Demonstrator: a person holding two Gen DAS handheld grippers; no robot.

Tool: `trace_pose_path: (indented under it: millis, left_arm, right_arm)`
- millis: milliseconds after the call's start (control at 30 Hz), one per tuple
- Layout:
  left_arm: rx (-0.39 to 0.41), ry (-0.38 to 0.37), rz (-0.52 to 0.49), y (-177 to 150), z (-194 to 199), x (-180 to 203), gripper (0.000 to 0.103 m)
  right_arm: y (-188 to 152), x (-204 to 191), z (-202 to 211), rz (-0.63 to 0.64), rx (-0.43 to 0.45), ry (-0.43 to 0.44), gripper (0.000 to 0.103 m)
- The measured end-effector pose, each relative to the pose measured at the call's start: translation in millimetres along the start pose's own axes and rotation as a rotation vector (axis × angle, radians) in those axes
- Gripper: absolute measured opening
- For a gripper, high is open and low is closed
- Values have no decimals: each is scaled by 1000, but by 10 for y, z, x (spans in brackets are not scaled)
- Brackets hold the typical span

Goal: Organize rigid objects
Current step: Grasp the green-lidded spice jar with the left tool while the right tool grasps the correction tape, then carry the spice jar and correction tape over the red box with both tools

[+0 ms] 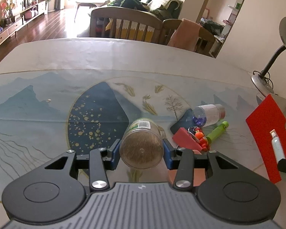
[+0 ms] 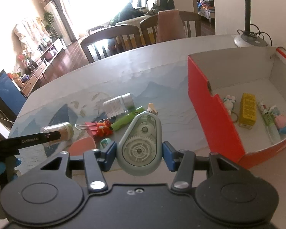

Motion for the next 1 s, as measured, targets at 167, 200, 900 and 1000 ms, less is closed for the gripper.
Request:
trace_pose_path:
  millis: [167, 200, 900, 1000]
  left_arm:
    - [19, 0, 21, -8, 151, 52, 44]
    - [24, -2, 22, -8, 192, 75, 44]
    - [65, -157, -44, 214, 646, 1292, 44]
    - [58, -202, -70, 257, 615, 1596, 44]
  right_arm:
    - [58, 89, 139, 11, 21, 16, 51]
    - [70, 112, 163, 11, 24, 19, 51]
    - [398, 859, 421, 36, 85, 46, 51]
    - [433, 1045, 437, 35, 92, 28, 51]
Point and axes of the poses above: each gripper's, at about its wrist camera, not at the fingertips, and z roughly against the way its jaws point, x to its right, y to its top, the point moved 2 cm from there along -z, roughly the way its jaws point, and after that the axes turned 7 degrees about -y, right-handed, at the moved point
